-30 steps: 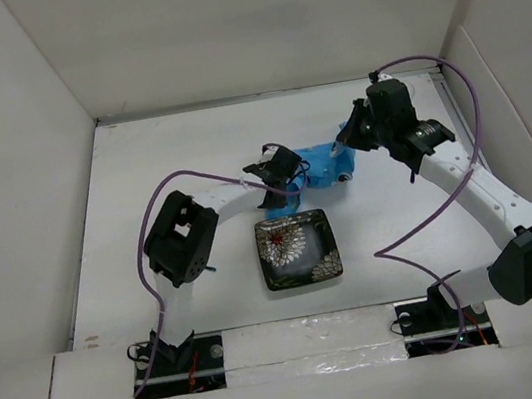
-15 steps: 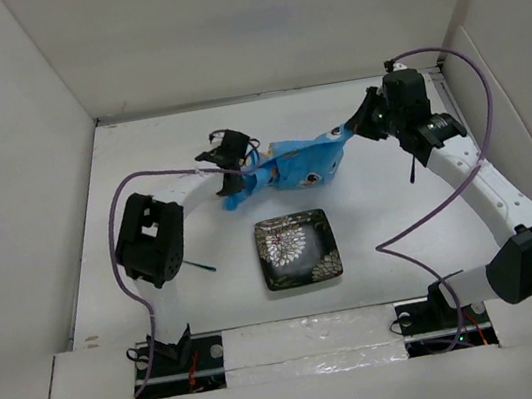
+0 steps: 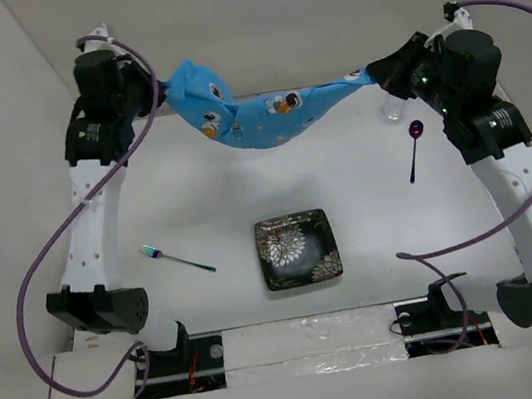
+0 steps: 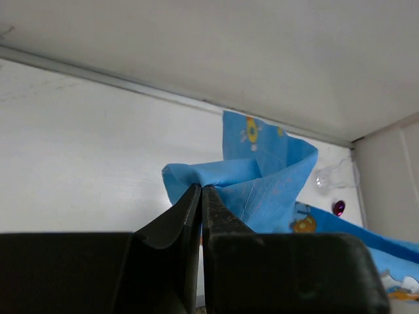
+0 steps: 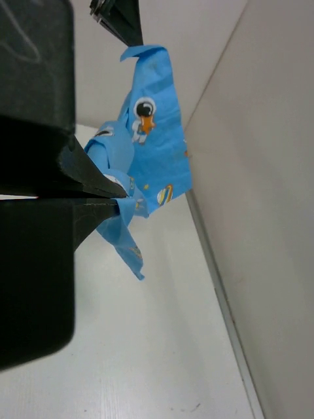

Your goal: Set the dinner table for one person

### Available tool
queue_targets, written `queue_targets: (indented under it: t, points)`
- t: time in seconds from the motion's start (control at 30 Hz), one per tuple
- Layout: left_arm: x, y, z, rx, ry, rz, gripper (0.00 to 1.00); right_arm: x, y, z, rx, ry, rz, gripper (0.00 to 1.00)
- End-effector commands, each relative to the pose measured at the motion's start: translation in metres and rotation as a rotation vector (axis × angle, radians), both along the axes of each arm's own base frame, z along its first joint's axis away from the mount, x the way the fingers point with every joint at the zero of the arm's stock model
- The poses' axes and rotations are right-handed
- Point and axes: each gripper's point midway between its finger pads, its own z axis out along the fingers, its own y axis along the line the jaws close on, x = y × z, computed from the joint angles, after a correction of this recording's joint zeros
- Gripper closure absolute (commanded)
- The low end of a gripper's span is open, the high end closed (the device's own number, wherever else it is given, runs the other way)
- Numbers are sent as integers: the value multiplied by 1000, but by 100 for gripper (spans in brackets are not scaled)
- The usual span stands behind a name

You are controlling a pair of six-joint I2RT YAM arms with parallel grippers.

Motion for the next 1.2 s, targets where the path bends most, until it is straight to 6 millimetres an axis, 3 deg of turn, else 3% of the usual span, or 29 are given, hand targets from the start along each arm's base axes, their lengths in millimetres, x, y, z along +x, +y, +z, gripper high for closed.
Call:
queue_targets:
  t: [0.0, 0.07, 0.1, 0.2, 0.23, 0.27, 0.3, 0.37, 0.47, 0.57, 0.6, 0.63, 0.67, 0.7, 0.73, 0.8, 0.87, 0.9, 0.97, 1.03, 1.07, 1.13, 1.17]
  points:
    - [5, 18, -1, -100, 16, -34, 100, 2, -18, 11, 43, -26, -70, 100]
    - [20, 27, -8, -181, 18, -40, 100, 16, -16, 7, 69, -13, -50, 100]
    - [30, 34, -19, -234, 47, -64, 100, 35, -14, -2, 73, 13, -50, 100]
    - [55, 31, -18, -351, 29, -89, 100, 66, -8, -6, 104, 24, -12, 100]
    - [65, 24, 0, -407, -11, -126, 100, 102, 0, 0, 114, 20, 2, 100]
    - [65, 24, 1, -407, -11, -127, 100, 102, 0, 0, 115, 20, 2, 100]
    - [68, 20, 18, -450, -50, -144, 100, 107, 3, 5, 120, 16, 14, 100]
    - [69, 16, 32, -477, -83, -175, 100, 117, 5, 24, 125, -23, 22, 100]
    - [60, 10, 49, -468, -122, -191, 100, 116, 8, 35, 123, -45, 40, 100]
    - [39, 7, 47, -458, -128, -212, 100, 91, 21, 43, 95, -63, 100, 100]
    - [34, 7, 25, -462, -84, -205, 100, 75, 22, 42, 73, -68, 106, 100]
    - [13, 7, 35, -452, -118, -206, 100, 64, 27, 44, 67, -78, 118, 100]
    - [7, 12, 32, -449, -124, -195, 100, 58, 23, 42, 50, -81, 108, 100]
    - [2, 14, 6, -452, -75, -167, 100, 47, 21, 46, 44, -91, 91, 100]
    - [-15, 15, 13, -446, -103, -161, 100, 47, 19, 32, 35, -54, 78, 100]
    - [-29, 15, -14, -454, -51, -143, 100, 56, 8, 17, 31, -22, 50, 100]
    - [-34, 14, -35, -474, -22, -136, 100, 83, -2, -12, 36, 40, 21, 100]
    - [-36, 12, -67, -500, 47, -125, 100, 94, -2, -22, 34, 56, 10, 100]
    - [-34, 10, -94, -517, 88, -126, 100, 132, -5, -54, 22, 116, -20, 100]
    - [-32, 12, -142, -516, 190, -85, 100, 159, -10, -81, 7, 179, -46, 100]
    - [-30, 15, -156, -503, 212, -67, 98, 185, -6, -103, 3, 222, -46, 100]
    - [-29, 24, -196, -457, 289, -3, 82, 203, -1, -129, -4, 275, -27, 100]
    - [-30, 26, -207, -443, 308, 4, 75, 212, -1, -141, -8, 285, -30, 100]
